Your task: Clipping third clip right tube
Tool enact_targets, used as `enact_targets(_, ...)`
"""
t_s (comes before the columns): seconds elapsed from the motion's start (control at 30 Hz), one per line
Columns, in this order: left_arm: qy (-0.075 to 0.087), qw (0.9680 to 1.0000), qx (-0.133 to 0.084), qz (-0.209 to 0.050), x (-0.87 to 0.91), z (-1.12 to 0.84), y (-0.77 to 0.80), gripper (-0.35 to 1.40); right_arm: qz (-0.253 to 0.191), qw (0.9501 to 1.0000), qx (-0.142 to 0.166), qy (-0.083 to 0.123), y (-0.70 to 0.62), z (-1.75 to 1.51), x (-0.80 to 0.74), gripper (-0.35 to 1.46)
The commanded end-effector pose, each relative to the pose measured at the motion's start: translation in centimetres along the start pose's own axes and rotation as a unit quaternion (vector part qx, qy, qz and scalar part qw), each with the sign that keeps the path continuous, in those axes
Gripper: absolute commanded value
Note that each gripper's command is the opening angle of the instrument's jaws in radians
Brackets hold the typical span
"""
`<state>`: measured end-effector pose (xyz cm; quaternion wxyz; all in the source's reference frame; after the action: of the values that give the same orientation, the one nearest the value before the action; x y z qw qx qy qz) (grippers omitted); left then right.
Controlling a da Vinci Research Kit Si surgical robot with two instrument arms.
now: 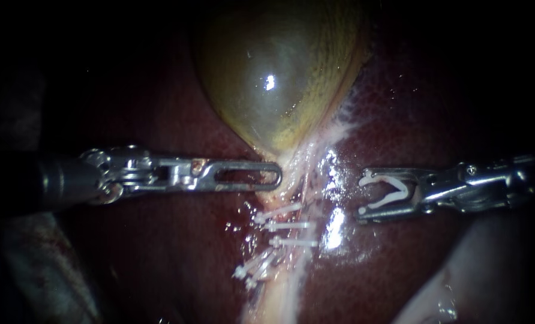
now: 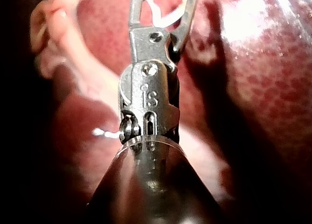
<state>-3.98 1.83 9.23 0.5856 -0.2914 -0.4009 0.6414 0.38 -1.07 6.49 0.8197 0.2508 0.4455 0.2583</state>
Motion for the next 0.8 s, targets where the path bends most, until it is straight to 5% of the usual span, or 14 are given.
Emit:
enact_targets(0.03, 0.000, 1.0000, 0.000, 0.000, 0.00, 0.00, 0.00, -0.35, 0.000, 1.0000, 0.000, 0.000, 0.00, 0.00, 0.00, 0.57)
enact_targets(0.47, -0.005, 1.0000, -0.004, -0.004, 0.02, -0.25, 0.19, -0.35, 0.001, 1.0000, 0.001, 0.000, -0.03, 0.07, 0.02, 0.58)
enact_targets(0.8, -0.010, 0.9999, -0.008, -0.009, 0.02, -0.52, 0.39, -0.35, 0.123, 0.9922, 0.020, 0.007, -0.11, 0.26, 0.09, 0.59)
